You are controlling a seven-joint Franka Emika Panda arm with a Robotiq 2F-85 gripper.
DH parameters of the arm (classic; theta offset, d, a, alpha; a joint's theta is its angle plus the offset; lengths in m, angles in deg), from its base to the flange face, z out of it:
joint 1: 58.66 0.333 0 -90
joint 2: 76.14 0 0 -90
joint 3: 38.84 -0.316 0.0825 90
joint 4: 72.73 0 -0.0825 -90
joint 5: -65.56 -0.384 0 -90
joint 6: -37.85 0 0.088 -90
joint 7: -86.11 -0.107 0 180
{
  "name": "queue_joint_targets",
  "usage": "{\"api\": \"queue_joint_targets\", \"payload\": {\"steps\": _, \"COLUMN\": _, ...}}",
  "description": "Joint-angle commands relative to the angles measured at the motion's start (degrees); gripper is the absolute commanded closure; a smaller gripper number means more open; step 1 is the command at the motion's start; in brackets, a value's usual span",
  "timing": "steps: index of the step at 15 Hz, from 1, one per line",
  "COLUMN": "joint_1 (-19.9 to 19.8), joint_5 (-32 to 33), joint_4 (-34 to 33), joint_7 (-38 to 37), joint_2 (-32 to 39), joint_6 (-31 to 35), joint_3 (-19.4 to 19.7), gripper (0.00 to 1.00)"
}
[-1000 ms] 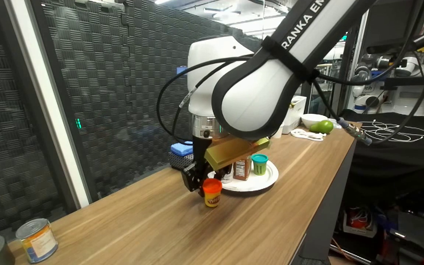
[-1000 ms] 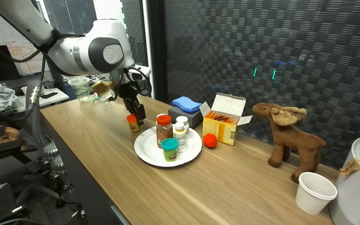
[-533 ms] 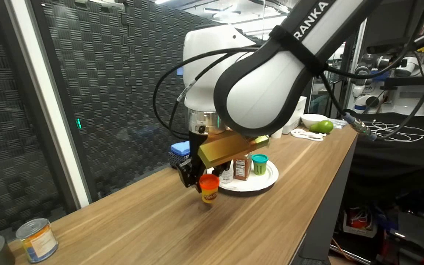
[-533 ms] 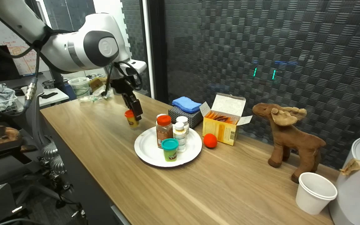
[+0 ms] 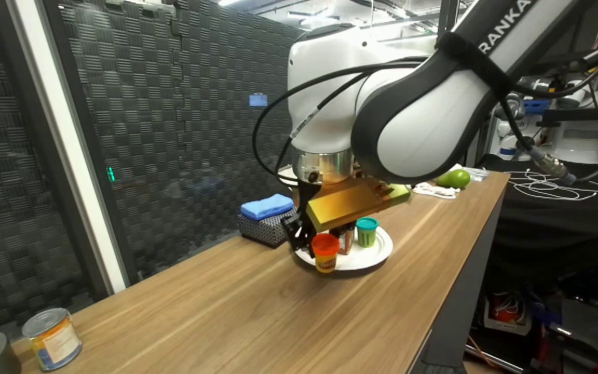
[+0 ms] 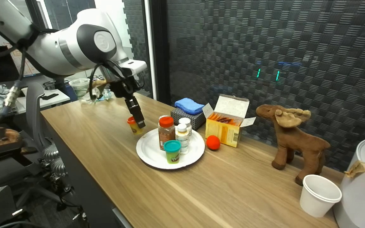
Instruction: Pick the bottles and a red object and put them on the plate
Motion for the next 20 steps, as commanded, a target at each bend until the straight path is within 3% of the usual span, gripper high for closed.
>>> {"api": "queue_joint_targets", "payload": {"steps": 1, "joint_1": -2.3, "joint_5": 2.6, "joint_4": 2.8, "joint_7": -4.7, "joint_2": -2.6, "joint_6": 2.6, "joint_3": 0.5, "gripper": 0.80}}
{"api": "queue_joint_targets", "payload": {"steps": 9, "joint_1": -6.7, "joint_5": 0.8, "joint_4": 0.6, "joint_7": -6.4, "joint_2": -0.6, "joint_6": 3.5, "joint_3": 1.1, "gripper": 0.80}}
{"api": "queue_joint_targets", "payload": {"steps": 18, "joint_1": -7.6, "joint_5": -2.7, "joint_4": -0.4, "joint_7": -3.6, "joint_2": 1.8, "joint_6": 4.1, "joint_3": -0.3, "gripper": 0.80}}
{"api": "queue_joint_targets", "payload": {"steps": 19, "joint_1": -7.5, "joint_5": -3.3, "joint_4": -0.7, "joint_7": -3.4, "joint_2": 2.3, "joint_6": 4.3, "joint_3": -0.4, "gripper": 0.77}}
{"api": "queue_joint_targets", "payload": {"steps": 20, "joint_1": -7.4, "joint_5": -3.7, "joint_4": -0.9, "joint_7": -3.1, "joint_2": 2.7, "joint_6": 4.5, "joint_3": -0.3, "gripper": 0.50}}
